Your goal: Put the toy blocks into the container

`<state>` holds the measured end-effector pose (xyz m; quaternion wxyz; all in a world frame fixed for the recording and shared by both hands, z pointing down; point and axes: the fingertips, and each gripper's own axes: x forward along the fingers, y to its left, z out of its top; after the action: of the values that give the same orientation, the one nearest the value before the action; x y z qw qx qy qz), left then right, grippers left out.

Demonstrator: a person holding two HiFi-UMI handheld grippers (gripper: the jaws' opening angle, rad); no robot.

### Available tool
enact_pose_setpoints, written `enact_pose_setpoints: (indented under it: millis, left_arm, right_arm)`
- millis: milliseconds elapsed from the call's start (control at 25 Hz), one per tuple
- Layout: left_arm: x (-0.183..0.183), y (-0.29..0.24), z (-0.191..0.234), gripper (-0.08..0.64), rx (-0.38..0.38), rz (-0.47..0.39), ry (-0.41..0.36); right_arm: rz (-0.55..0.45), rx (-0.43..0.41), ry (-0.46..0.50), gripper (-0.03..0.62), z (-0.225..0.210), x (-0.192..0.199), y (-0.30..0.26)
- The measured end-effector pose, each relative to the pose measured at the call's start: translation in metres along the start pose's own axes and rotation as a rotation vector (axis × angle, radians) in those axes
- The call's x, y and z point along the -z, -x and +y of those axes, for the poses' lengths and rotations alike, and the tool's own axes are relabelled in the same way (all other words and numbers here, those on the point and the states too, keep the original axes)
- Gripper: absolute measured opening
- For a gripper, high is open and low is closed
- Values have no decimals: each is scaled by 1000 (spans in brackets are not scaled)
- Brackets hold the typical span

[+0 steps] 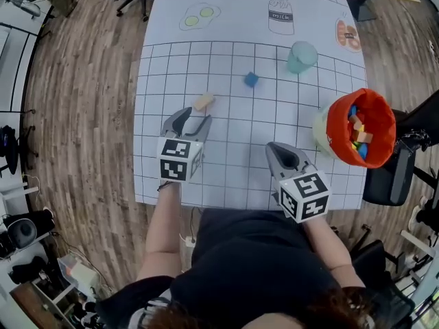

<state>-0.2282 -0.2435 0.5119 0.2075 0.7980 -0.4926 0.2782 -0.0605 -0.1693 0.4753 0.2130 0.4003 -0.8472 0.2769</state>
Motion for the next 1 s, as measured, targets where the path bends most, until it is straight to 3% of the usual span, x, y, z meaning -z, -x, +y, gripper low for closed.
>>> enact_pose_setpoints:
  millis: [200, 440, 1000]
  left_arm:
    - [1, -21, 12, 241, -17, 48, -41]
    - [6, -38, 22, 241, -12, 74, -6]
    - [10, -49, 17, 179, 20, 104, -80]
  right_arm:
    - [48, -56, -5, 15, -10, 4, -22]
    - [94, -96, -13, 15, -14, 11, -39]
    - [106, -88, -37, 15, -18, 14, -40]
